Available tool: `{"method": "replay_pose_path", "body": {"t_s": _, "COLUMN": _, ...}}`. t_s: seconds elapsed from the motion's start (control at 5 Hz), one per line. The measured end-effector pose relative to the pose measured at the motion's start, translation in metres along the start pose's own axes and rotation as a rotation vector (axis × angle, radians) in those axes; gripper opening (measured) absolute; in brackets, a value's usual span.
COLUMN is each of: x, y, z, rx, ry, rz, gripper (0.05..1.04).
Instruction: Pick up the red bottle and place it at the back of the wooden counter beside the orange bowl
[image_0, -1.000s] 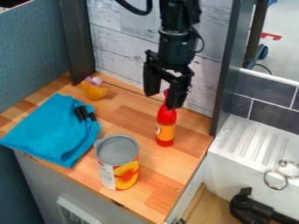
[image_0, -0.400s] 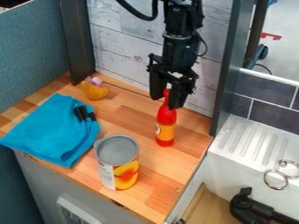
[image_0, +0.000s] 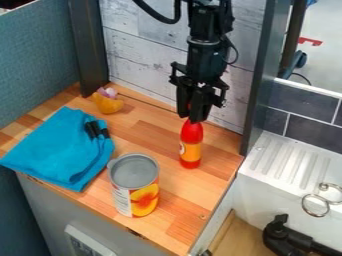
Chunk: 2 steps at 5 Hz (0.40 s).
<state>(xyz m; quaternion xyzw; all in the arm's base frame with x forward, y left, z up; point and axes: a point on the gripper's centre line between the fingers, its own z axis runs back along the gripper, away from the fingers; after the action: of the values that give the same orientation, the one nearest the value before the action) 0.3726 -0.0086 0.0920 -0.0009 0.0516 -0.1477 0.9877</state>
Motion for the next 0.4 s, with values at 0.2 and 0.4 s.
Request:
{"method": "replay_pose_path", "body": {"t_s": 0.2, "x": -0.002, "y": -0.003, "z": 0.005, "rx": -0.017, "ry": -0.013, "rz": 0.005, "gripper": 0.331}}
{"method": "replay_pose_path", "body": {"t_s": 0.4, "x": -0.008, "y": 0.008, "z": 0.037, "rx": -0.024, "ry": -0.098, "rz": 0.040, "gripper": 0.331}}
